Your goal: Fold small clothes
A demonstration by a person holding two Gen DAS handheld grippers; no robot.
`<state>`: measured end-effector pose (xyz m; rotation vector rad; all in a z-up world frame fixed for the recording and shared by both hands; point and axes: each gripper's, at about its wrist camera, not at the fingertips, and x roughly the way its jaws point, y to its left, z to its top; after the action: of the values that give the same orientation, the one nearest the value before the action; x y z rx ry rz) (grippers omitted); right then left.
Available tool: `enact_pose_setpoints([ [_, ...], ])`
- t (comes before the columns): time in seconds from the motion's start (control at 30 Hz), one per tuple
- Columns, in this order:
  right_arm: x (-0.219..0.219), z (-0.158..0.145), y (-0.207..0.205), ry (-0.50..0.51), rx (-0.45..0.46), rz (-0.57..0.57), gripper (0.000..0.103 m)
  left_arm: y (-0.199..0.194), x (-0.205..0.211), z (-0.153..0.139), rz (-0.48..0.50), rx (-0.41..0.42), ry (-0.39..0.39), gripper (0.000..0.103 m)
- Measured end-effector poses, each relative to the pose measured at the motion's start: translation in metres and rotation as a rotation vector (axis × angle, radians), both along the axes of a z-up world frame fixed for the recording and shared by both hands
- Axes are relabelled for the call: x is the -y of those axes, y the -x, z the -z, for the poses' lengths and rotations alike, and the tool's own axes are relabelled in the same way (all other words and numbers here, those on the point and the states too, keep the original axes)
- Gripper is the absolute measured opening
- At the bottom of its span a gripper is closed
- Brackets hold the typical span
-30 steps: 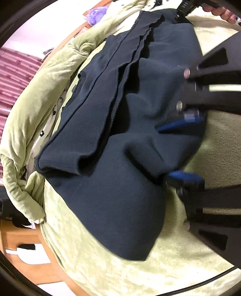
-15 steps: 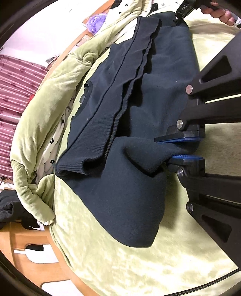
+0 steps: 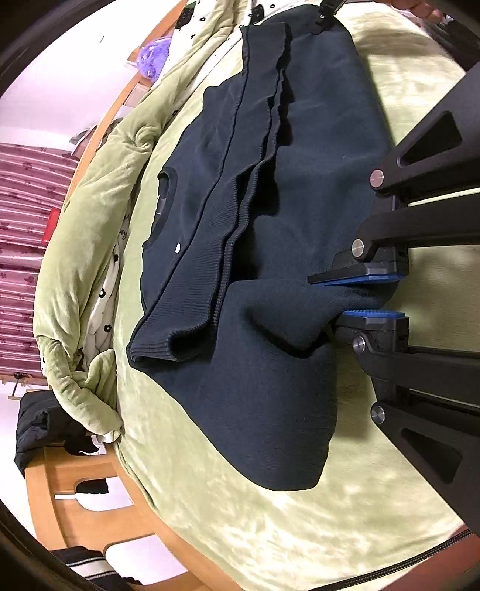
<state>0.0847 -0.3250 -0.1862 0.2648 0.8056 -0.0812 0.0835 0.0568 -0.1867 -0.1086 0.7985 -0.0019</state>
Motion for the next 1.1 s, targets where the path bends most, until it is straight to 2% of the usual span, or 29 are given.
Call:
enact_pose_setpoints([
  [0.23, -0.003, 0.005, 0.043, 0.007, 0.002, 0.01, 0.009, 0.034, 0.0, 0.002, 0.02, 0.0, -0.009, 0.011],
  [0.37, -0.003, 0.008, 0.057, 0.009, -0.002, 0.022, 0.009, 0.037, -0.001, 0.005, 0.023, -0.011, -0.026, 0.012],
  [0.53, -0.001, 0.01, 0.06, 0.01, -0.039, 0.026, 0.016, 0.051, 0.003, 0.004, 0.028, -0.011, -0.072, 0.016],
  [0.6, 0.001, 0.009, 0.067, 0.017, -0.045, 0.029, 0.018, 0.06, 0.002, 0.002, 0.046, -0.015, -0.056, 0.018],
  [0.67, 0.003, 0.006, 0.075, 0.013, -0.036, 0.026, 0.024, 0.069, 0.0, 0.0, 0.068, -0.012, -0.023, 0.023],
  [0.73, 0.004, -0.002, 0.083, 0.017, -0.016, 0.024, 0.026, 0.077, -0.001, -0.005, 0.094, 0.004, 0.008, 0.032],
  [0.9, 0.004, -0.024, 0.097, 0.071, 0.066, 0.026, 0.04, 0.092, -0.003, -0.026, 0.105, 0.089, 0.039, 0.053],
  [1.1, 0.003, -0.037, 0.087, 0.106, 0.089, 0.0, 0.042, 0.073, -0.012, -0.041, 0.065, 0.099, 0.04, 0.055],
])
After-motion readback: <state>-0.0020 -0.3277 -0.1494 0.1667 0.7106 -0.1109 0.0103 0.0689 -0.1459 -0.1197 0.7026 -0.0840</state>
